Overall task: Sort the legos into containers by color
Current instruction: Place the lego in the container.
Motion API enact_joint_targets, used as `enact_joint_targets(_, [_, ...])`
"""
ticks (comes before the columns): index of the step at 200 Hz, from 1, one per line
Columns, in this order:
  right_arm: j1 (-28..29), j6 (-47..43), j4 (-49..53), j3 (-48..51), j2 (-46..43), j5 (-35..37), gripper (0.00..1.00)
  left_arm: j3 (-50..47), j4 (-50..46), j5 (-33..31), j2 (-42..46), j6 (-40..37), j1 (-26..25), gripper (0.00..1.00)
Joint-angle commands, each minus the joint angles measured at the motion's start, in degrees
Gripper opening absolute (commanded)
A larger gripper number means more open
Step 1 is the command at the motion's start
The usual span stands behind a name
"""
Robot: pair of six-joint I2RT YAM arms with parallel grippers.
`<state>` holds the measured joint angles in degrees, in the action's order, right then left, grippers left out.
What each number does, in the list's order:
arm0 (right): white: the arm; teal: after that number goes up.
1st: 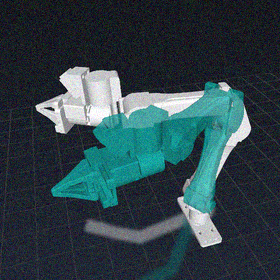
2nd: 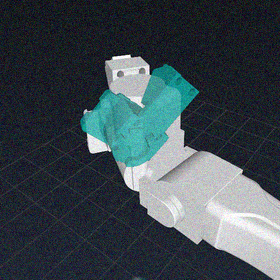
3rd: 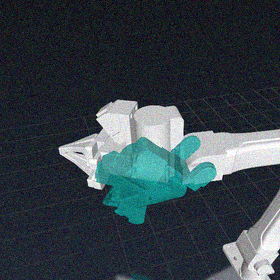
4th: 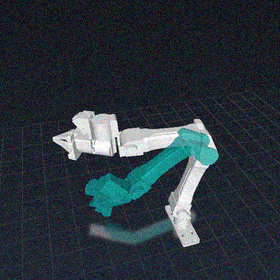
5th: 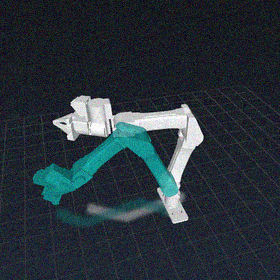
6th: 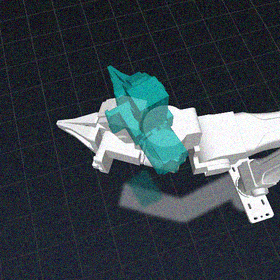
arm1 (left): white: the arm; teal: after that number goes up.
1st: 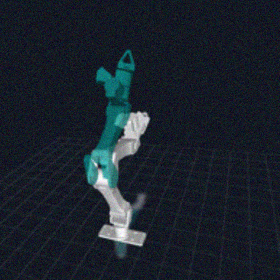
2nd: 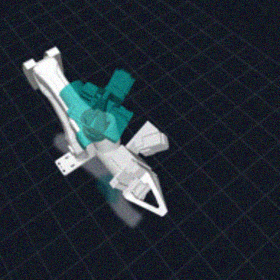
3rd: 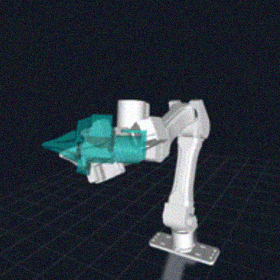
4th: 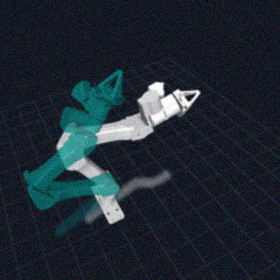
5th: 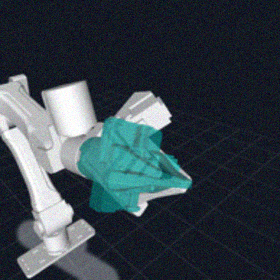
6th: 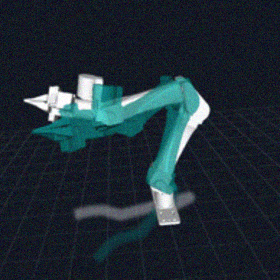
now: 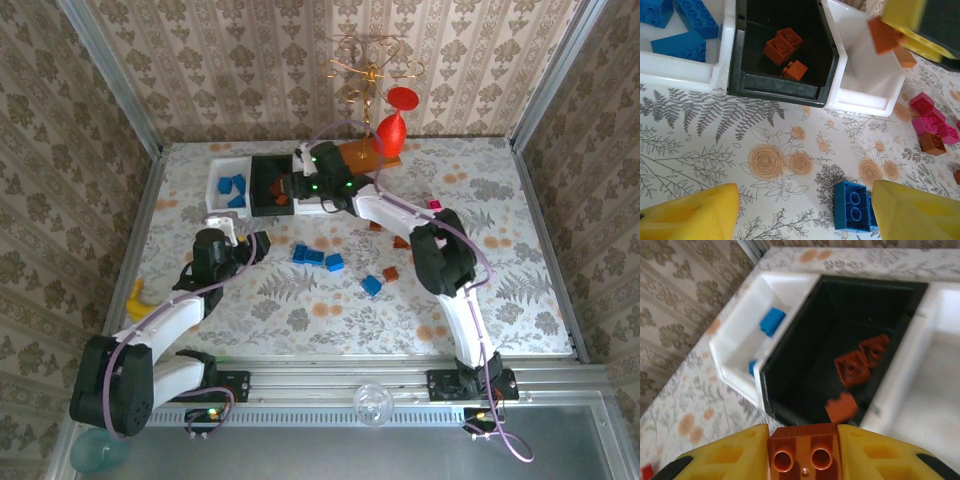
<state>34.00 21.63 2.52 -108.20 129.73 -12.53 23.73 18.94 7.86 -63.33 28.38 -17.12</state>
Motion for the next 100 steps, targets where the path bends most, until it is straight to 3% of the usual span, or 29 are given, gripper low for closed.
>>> enact_joint_targets(1, [-0.17,4.82,-2.39,-7.55,7.73,-0.65,0.41,-1.29,1.02,-0.83,2.16,2.25,0.59,0.72])
enact_joint_targets(53, [-0.12,7.18,4.07,-29.95,21.12,-4.14,0.49,-2.61,-0.95,-0.56,5.0,2.56,0.61,0.72])
enact_joint_targets(100, [-1.25,5.35,5.28,-26.49,14.4,-7.69,0.56,-2.73,-1.35,0.71,5.77,2.14,0.61,0.73])
